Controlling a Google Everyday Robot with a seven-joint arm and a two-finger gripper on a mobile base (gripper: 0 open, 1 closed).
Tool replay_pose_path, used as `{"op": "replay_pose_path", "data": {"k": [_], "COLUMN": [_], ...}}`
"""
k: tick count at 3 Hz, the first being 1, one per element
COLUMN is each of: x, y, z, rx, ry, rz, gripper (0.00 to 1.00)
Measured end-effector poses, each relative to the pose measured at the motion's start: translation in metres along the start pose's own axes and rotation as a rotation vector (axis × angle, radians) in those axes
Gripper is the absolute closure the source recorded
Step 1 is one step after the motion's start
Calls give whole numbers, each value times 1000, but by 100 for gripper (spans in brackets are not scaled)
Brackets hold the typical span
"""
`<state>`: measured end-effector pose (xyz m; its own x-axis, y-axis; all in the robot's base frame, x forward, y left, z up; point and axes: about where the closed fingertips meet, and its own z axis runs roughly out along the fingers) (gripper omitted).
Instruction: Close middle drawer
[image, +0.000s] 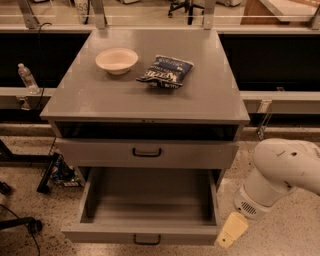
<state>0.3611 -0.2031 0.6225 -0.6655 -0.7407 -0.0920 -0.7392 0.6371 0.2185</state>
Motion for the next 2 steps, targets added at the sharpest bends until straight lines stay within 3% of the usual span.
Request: {"op": "replay_pose_path", "data": {"k": [2], "x": [10], "y": [-14], "z": [72], "rx": [-61], "ry": [65], "rz": [142], "gripper": [0]}}
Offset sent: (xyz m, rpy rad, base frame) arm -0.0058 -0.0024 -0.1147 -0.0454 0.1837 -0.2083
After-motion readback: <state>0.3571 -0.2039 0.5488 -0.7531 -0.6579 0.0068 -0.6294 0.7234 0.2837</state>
